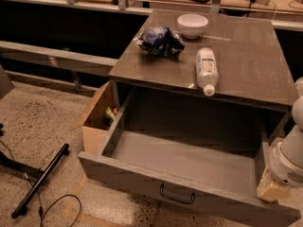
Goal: Open top drawer
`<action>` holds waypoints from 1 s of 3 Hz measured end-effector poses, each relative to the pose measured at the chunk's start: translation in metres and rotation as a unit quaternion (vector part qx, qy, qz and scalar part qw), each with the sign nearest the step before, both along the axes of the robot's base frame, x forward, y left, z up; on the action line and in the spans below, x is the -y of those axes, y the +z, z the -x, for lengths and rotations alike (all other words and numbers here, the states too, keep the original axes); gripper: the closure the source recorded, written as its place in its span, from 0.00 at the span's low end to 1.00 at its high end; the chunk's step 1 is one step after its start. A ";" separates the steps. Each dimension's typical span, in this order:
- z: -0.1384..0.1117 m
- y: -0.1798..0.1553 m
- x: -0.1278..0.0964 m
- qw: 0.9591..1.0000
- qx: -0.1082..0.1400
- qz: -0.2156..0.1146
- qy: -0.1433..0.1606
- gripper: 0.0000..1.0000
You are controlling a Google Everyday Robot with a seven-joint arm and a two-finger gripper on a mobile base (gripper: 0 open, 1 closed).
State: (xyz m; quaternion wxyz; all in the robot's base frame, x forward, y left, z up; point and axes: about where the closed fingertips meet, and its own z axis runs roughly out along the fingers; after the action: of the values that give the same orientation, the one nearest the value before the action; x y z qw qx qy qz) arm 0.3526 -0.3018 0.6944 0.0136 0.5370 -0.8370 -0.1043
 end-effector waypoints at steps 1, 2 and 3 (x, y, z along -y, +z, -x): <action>0.033 0.007 -0.001 0.999 -0.036 -0.002 -0.008 1.00; 0.024 0.024 0.009 1.000 -0.012 0.019 -0.012 1.00; -0.008 0.055 0.033 0.997 0.050 0.059 -0.025 1.00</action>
Offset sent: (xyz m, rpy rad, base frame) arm -0.0111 -0.0136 0.0335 -0.0564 -0.0201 -0.0211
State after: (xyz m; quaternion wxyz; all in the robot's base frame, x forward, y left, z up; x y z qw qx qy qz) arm 0.3610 -0.3351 0.7495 0.0011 0.5184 -0.8547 -0.0280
